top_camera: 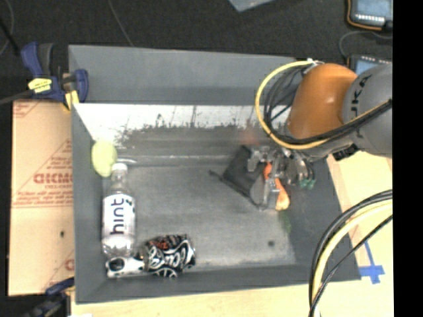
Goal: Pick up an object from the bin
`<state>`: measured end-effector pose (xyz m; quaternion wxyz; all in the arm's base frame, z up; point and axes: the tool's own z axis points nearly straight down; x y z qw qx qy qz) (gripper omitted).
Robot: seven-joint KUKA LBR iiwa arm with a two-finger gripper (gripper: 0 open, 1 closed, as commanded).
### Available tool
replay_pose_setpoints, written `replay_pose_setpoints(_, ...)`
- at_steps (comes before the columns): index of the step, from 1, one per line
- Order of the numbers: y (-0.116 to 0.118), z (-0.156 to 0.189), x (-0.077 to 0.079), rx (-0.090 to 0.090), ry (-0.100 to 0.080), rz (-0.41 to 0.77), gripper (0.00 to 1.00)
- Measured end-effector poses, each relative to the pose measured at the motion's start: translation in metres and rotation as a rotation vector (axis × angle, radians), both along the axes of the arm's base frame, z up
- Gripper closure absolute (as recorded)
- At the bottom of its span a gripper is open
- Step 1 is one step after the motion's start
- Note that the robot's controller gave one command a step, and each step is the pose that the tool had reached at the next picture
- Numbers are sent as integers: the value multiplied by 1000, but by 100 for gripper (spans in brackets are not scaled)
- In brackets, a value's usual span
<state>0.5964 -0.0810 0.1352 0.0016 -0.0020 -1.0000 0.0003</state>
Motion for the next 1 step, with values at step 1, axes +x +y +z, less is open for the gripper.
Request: replay_pose_setpoints(1,0,5,1,-1,-7,1,0)
